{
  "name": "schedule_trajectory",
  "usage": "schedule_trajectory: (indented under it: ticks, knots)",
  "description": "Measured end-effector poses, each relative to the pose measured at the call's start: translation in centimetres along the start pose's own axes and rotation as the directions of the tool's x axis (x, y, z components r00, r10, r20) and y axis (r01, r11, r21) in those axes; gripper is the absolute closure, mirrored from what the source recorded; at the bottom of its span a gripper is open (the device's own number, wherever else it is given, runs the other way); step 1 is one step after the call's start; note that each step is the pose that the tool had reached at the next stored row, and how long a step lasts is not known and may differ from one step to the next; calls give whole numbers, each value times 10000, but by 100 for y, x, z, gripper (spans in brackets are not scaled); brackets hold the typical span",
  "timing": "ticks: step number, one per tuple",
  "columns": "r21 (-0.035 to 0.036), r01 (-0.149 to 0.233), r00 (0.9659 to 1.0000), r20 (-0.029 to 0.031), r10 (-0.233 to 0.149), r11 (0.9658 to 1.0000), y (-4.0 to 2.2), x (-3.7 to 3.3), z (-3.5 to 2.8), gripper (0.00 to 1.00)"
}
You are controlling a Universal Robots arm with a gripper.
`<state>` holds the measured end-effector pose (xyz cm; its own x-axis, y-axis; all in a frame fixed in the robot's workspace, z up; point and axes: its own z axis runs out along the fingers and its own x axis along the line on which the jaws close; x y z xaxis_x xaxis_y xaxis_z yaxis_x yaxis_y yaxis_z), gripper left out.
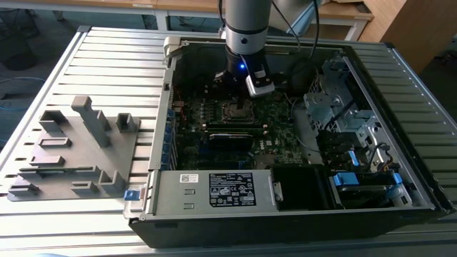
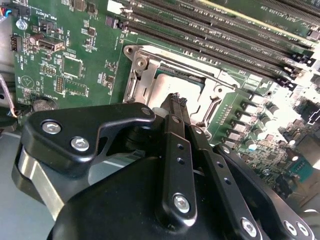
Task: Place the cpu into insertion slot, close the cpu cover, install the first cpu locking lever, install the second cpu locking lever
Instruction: 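Install the first cpu locking lever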
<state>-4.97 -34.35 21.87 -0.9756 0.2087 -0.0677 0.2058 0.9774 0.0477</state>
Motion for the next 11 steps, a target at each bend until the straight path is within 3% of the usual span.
schedule_trajectory:
  ticks: [3,7,11]
  knots:
    - [-2,9,10000,0,-9,10000,0,-2,-18,89]
    - [-4,16,10000,0,-16,10000,4,-6,-87,89]
    - [-6,24,10000,-2,-24,10000,4,-7,-88,89]
